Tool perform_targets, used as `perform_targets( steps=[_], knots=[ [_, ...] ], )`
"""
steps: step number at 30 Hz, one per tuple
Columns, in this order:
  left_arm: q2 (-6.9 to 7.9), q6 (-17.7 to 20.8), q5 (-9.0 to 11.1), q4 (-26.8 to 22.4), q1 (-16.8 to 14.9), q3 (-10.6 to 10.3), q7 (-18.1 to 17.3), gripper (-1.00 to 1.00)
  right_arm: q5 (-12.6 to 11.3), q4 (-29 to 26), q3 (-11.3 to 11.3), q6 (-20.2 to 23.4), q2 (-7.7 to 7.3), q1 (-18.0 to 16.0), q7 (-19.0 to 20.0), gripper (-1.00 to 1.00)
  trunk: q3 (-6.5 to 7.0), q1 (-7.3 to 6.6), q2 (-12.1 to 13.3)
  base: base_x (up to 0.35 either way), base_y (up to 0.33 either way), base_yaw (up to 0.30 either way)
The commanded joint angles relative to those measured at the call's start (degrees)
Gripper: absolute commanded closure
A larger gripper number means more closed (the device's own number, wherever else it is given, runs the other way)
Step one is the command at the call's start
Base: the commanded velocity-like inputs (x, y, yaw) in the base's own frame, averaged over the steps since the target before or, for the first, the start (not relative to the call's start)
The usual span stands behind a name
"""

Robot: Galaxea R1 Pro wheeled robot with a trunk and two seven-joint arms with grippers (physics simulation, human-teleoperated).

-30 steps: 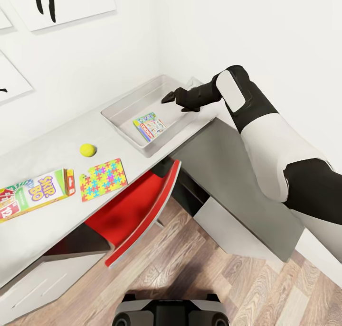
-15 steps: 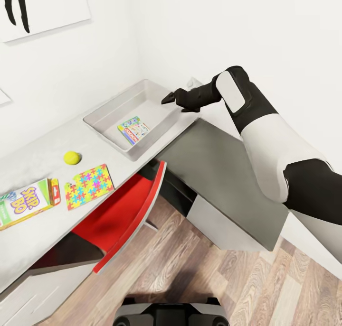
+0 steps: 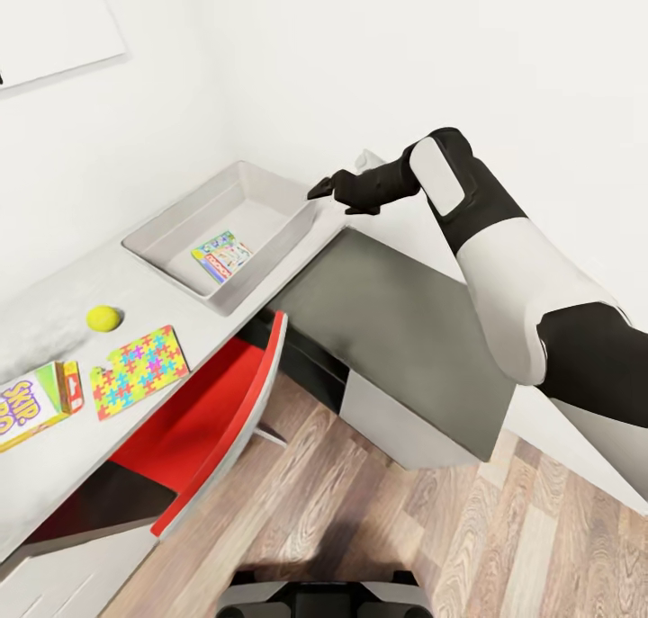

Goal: Put all the toys in the child's room - the three board games (two on the bed and one on the table), the two jigsaw puzzles on the table, and the tennis ball on the table - inside the toy box on the table in the child's room.

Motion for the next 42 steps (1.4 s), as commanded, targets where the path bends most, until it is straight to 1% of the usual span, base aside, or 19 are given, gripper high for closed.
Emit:
perform_targets(
  steps=[1, 10, 18, 24, 42],
  knots=[
    [0.03, 0.6, 0.0, 0.0, 0.0, 0.0, -0.2, -1.00, 0.6, 0.0, 0.0, 0.1, -0.04, 0.0, 0.6, -1.00, -0.01, 0.04, -0.1, 0.000, 0.000, -0.195],
    [0.03, 0.6, 0.0, 0.0, 0.0, 0.0, -0.2, -1.00, 0.7, 0.1, 0.1, 0.1, -0.07, 0.1, 0.5, -1.00, 0.66, 0.04, -0.1, -0.012, 0.004, -0.195],
    [0.03, 0.6, 0.0, 0.0, 0.0, 0.0, -0.2, -1.00, 0.7, 0.1, 0.1, 0.1, -0.11, 0.1, 0.5, -1.00, 1.25, 0.04, -0.1, -0.131, 0.133, -0.195],
    [0.03, 0.6, -0.1, 0.0, 0.0, 0.0, -0.2, -1.00, 0.6, 0.1, 0.1, 0.1, -0.02, 0.1, 0.5, -1.00, 1.58, 0.04, -0.1, -0.040, 0.039, -0.172],
    [0.04, 0.6, -0.1, 0.0, 0.0, 0.0, -0.2, -1.00, 0.7, 0.2, 0.1, 0.1, 0.01, 0.1, 0.5, -1.00, 1.65, 0.04, -0.1, -0.026, 0.002, -0.020]
  ],
)
